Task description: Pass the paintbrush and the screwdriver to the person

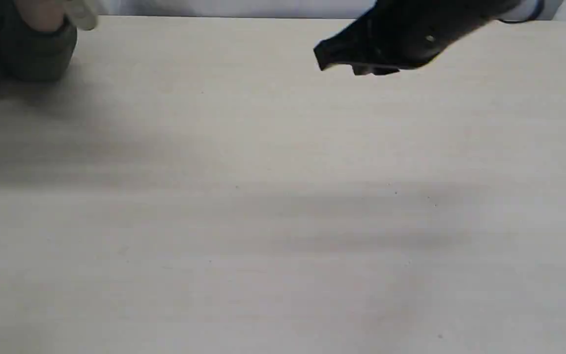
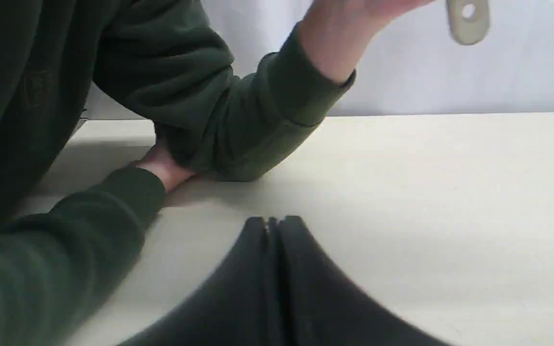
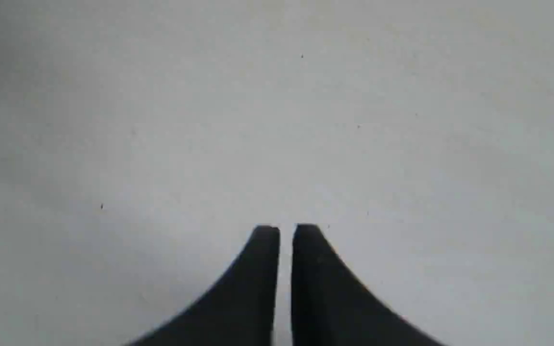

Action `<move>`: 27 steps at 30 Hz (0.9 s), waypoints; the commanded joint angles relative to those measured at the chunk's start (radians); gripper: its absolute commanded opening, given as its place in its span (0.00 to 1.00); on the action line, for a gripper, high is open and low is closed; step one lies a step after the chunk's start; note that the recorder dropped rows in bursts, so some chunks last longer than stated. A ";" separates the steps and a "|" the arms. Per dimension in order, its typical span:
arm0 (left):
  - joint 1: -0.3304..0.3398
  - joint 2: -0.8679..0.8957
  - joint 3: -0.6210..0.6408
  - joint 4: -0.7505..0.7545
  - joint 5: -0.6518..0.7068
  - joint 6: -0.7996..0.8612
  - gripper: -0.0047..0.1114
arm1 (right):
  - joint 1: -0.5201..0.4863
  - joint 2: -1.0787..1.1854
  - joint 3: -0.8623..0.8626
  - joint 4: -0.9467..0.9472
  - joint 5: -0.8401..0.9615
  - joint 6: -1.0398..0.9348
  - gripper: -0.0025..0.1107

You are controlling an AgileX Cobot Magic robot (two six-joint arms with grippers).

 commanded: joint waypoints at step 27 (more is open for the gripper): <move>-0.002 -0.002 0.002 -0.002 -0.005 -0.002 0.04 | -0.001 -1.132 1.020 0.189 -0.557 0.077 0.06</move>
